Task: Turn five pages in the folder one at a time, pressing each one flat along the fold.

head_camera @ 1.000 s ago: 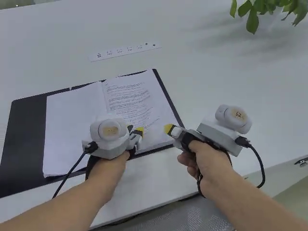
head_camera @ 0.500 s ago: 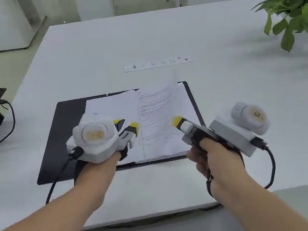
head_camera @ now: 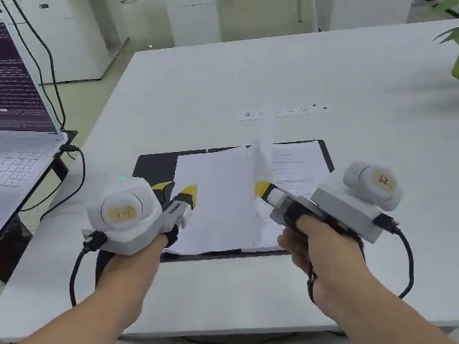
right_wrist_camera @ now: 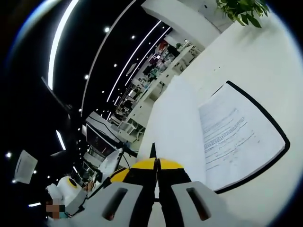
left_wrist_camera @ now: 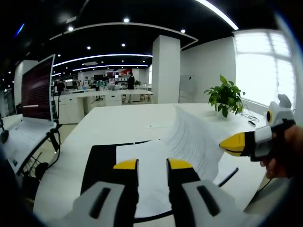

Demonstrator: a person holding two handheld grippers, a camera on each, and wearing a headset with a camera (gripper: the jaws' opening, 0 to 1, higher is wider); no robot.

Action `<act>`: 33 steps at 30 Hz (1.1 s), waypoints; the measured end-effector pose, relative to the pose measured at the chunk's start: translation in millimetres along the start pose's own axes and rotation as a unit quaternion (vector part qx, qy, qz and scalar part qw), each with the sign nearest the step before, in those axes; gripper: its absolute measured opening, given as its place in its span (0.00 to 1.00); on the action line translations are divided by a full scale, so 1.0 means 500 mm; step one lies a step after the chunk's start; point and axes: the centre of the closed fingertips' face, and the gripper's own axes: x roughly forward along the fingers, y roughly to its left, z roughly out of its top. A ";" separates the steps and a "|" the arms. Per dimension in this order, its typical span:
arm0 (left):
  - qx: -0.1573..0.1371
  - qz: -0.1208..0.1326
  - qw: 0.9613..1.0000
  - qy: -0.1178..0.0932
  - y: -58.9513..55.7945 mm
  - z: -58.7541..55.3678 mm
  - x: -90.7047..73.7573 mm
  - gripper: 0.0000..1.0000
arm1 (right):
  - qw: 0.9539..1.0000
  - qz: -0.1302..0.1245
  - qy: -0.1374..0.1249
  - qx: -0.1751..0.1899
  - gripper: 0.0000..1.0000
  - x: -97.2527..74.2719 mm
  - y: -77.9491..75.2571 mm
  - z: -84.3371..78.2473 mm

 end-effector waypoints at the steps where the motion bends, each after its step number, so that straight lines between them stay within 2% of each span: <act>1: 0.001 0.002 1.000 0.000 0.006 0.000 -0.004 0.22 | 1.000 0.002 0.003 0.000 0.00 0.003 0.004 -0.005; 10: 0.001 0.017 1.000 -0.010 0.054 0.012 -0.038 0.21 | 0.999 0.003 0.038 -0.031 0.00 0.052 0.033 -0.066; 19: -0.006 0.042 0.999 -0.014 0.114 0.014 -0.075 0.21 | 0.995 0.004 0.082 -0.059 0.00 0.111 0.064 -0.148; 27: -0.016 0.062 0.998 -0.017 0.151 0.008 -0.103 0.20 | 0.989 -0.010 0.124 -0.085 0.00 0.153 0.068 -0.225; 33: -0.026 0.071 0.997 -0.012 0.165 -0.009 -0.114 0.20 | 0.983 -0.034 0.148 -0.106 0.00 0.172 0.037 -0.271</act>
